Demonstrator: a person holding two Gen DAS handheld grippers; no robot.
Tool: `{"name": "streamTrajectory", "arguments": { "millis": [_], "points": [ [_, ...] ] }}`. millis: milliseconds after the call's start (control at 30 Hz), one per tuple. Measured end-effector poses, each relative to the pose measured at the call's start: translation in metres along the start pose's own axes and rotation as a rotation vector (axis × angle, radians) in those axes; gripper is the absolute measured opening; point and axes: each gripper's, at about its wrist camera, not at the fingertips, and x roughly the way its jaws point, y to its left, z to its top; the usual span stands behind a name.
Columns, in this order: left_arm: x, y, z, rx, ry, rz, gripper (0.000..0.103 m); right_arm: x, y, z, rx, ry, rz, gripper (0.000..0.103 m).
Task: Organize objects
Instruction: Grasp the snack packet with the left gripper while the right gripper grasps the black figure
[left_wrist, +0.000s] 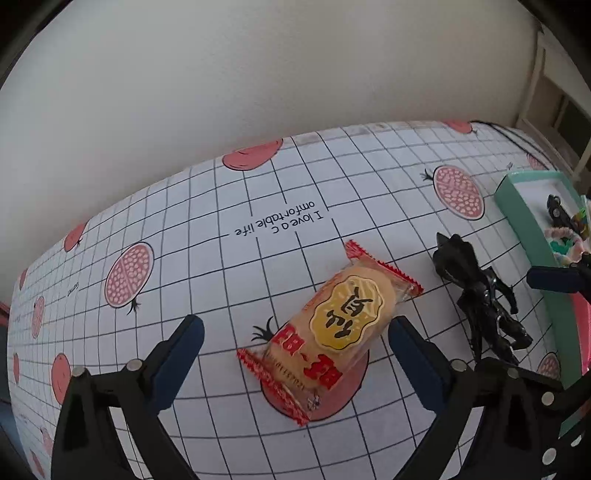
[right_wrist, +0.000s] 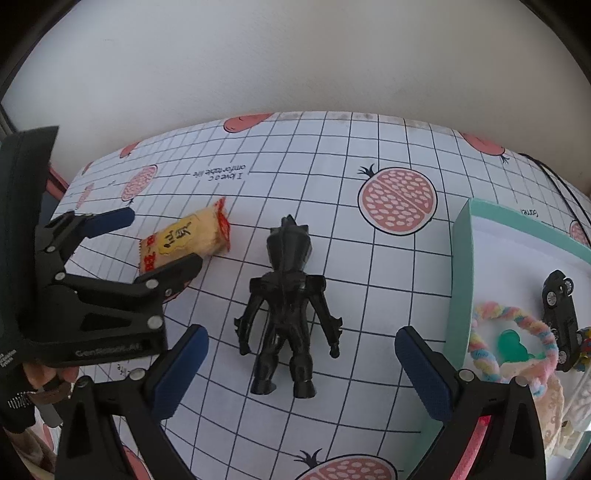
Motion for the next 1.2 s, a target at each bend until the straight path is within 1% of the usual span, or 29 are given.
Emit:
{"name": "streamTrajectory", "arguments": {
  "millis": [67, 133, 200, 267, 333, 400, 467, 533, 633, 700, 767, 833, 1033, 1067, 1100, 1167, 1200],
  "points": [
    [0.004, -0.002, 0.002, 0.009, 0.009, 0.003, 0.092, 0.001, 0.001, -0.001, 0.002, -0.001, -0.005, 0.101],
    [0.007, -0.003, 0.004, 0.006, 0.023, 0.001, 0.081, 0.004, 0.002, 0.000, 0.004, 0.004, -0.007, 0.099],
    [0.010, -0.003, 0.004, -0.001, 0.039, -0.004, 0.075, 0.005, 0.003, 0.000, 0.008, 0.005, -0.007, 0.097],
    [0.011, -0.003, 0.005, -0.013, 0.040, -0.018, 0.072, 0.006, 0.003, 0.000, 0.010, 0.004, -0.012, 0.093],
    [0.010, -0.002, 0.005, -0.030, 0.044, -0.028, 0.061, 0.006, 0.002, 0.000, 0.019, -0.003, -0.018, 0.091],
    [0.010, -0.001, 0.005, -0.045, 0.047, -0.040, 0.054, 0.005, 0.000, 0.000, 0.036, -0.010, -0.024, 0.088],
    [0.009, -0.001, 0.004, -0.053, 0.047, -0.043, 0.051, 0.002, -0.002, -0.001, 0.051, -0.014, -0.023, 0.084],
    [0.008, -0.001, 0.002, -0.059, 0.047, -0.043, 0.045, 0.000, -0.003, -0.001, 0.061, -0.016, -0.023, 0.081],
    [0.006, 0.002, 0.000, -0.082, 0.049, -0.034, 0.041, -0.002, -0.003, -0.003, 0.070, -0.017, -0.020, 0.074],
    [0.007, 0.003, 0.000, -0.103, 0.053, -0.041, 0.040, -0.003, -0.003, -0.004, 0.072, -0.017, -0.022, 0.069],
    [0.006, 0.005, -0.002, -0.121, 0.054, -0.047, 0.040, -0.005, -0.005, -0.006, 0.077, -0.018, -0.022, 0.060],
    [0.005, 0.006, -0.005, -0.135, 0.054, -0.039, 0.040, -0.006, -0.007, -0.007, 0.087, -0.016, -0.014, 0.057],
    [0.005, 0.008, -0.011, -0.168, 0.054, -0.025, 0.039, -0.010, -0.010, -0.009, 0.103, -0.020, 0.005, 0.056],
    [0.004, 0.008, -0.012, -0.174, 0.055, -0.023, 0.039, -0.011, -0.010, -0.010, 0.102, -0.026, 0.006, 0.038],
    [0.004, 0.008, -0.013, -0.182, 0.056, -0.019, 0.039, -0.015, -0.011, -0.010, 0.099, -0.034, 0.014, 0.037],
    [0.001, 0.010, -0.014, -0.199, 0.052, -0.019, 0.039, -0.021, -0.011, -0.009, 0.095, -0.040, 0.016, 0.026],
    [-0.001, 0.009, -0.015, -0.206, 0.049, -0.022, 0.039, -0.024, -0.011, -0.009, 0.091, -0.041, 0.014, 0.025]
  ]
}}
